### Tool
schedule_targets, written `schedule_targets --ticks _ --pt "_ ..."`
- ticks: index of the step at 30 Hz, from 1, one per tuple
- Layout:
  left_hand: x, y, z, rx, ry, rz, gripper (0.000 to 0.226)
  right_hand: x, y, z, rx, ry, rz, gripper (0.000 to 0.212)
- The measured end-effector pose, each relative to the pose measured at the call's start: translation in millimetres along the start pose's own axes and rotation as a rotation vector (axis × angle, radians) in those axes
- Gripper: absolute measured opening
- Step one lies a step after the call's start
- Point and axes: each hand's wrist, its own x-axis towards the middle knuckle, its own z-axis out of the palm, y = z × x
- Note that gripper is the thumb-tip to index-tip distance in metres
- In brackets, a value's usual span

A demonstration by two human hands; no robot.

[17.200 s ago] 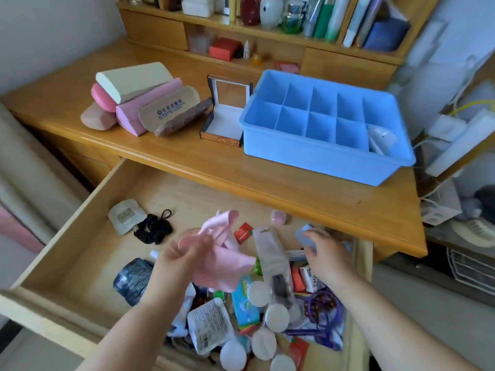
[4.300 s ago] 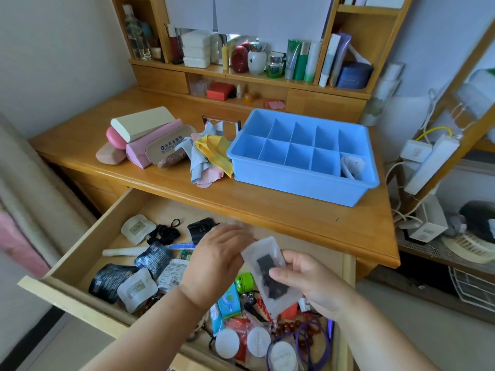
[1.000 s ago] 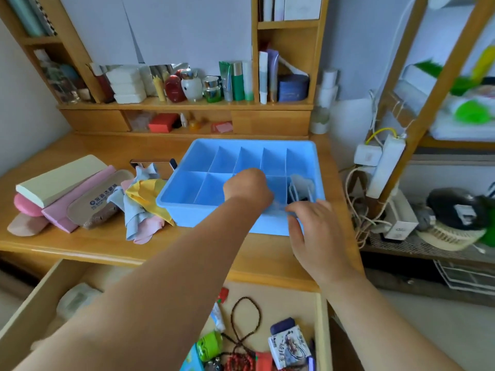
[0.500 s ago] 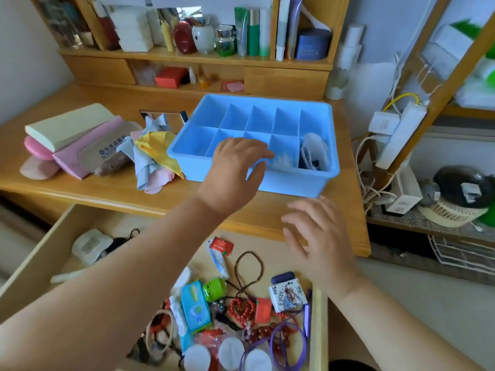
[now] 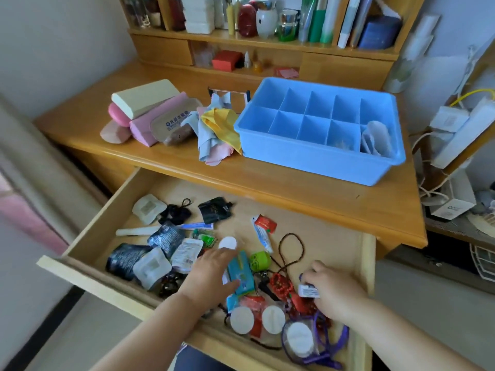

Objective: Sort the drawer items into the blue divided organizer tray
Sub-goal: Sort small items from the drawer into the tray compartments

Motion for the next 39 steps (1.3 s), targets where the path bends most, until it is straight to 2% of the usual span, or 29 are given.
schedule_targets --ticks 2,5,8,10,13,15,17,21,23,25,27,29,31,32,33,35,37,39 --pt "7 7 5 0.15 -0.053 0.068 0.078 -2 1 0 0.021 -0.057 -0.035 0.031" --pt "17 13 10 0.343 -0.114 0.113 0.079 -5 5 -6 0.018 -0.123 0.006 0.034" --pt "27 17 6 0.404 -0.155 0.015 0.076 -8 9 -13 0.002 -0.15 0.071 0.027" --pt "29 15 -2 0.371 -0.221 -0.055 0.065 -9 8 -17 -0.008 -0.164 0.087 0.035" --pt "21 5 -14 0.082 -0.273 -0.147 0.033 -8 3 -17 0.035 -0.063 0.078 0.041" --pt "14 -5 -21 -0.133 -0.188 -0.194 0.019 -7 -1 -14 0.074 0.005 0.066 0.038" --pt "9 -14 -25 -0.346 -0.037 -0.287 0.012 -8 -4 -12 0.088 -0.022 0.064 0.031" --pt "3 -26 -27 -0.848 0.176 -0.517 0.022 -8 -7 -14 0.082 -0.121 0.097 0.013" --pt "4 -29 -27 -1.037 0.26 -0.586 0.025 -3 -12 -21 0.078 -0.059 0.127 0.019" --pt "5 -33 -28 -1.078 0.359 -0.642 0.021 12 -19 -29 0.131 0.073 0.124 0.017" --pt "4 -37 -29 -0.968 0.399 -0.715 0.02 35 -33 -37 0.287 0.167 0.097 0.009" --pt "1 -39 -29 -0.66 0.444 -0.738 0.032 62 -48 -41 0.435 0.211 0.118 0.008" --pt "-3 -36 -28 -0.403 0.577 -0.582 0.041 87 -61 -41 0.48 0.214 0.173 0.005" --pt "-4 -31 -27 -0.328 0.59 -0.488 0.037 99 -66 -38 0.454 0.201 0.197 0.006" --pt "-5 -25 -25 -0.271 0.53 -0.412 0.028 108 -69 -35 0.403 0.186 0.222 0.014" --pt "-6 -15 -19 -0.16 0.274 -0.346 0.007 121 -73 -28 0.316 0.158 0.292 0.031" --pt "-6 -8 -13 -0.005 0.02 -0.298 0.019 124 -74 -26 0.284 0.116 0.349 0.038" --pt "-3 -3 -7 0.164 -0.125 -0.269 0.032 121 -73 -29 0.209 0.039 0.341 0.031"
